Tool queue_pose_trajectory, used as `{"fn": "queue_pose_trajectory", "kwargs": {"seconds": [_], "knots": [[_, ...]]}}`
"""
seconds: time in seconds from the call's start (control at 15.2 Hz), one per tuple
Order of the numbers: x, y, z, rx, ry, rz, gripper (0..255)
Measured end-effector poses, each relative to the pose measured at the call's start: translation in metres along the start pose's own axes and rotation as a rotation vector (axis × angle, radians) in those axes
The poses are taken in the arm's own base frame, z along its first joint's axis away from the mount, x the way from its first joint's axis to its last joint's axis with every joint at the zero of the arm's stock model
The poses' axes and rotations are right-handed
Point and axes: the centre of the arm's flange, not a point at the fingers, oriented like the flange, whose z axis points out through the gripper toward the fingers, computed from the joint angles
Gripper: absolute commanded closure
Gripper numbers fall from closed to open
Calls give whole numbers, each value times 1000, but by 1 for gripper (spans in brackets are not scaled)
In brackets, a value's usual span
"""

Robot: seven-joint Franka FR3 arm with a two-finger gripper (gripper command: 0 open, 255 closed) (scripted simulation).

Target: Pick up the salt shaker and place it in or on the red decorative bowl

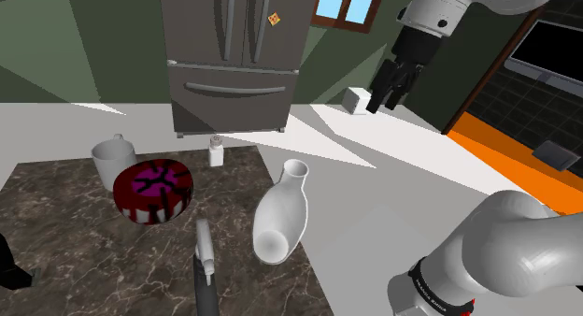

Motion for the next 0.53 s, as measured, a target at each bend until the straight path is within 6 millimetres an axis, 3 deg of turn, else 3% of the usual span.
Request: {"fn": "queue_pose_trajectory", "kwargs": {"seconds": [0.2, 0.53], "knots": [[10, -9, 6, -4, 0, 2, 0], [56, -45, 37, -22, 2, 9, 0]]}}
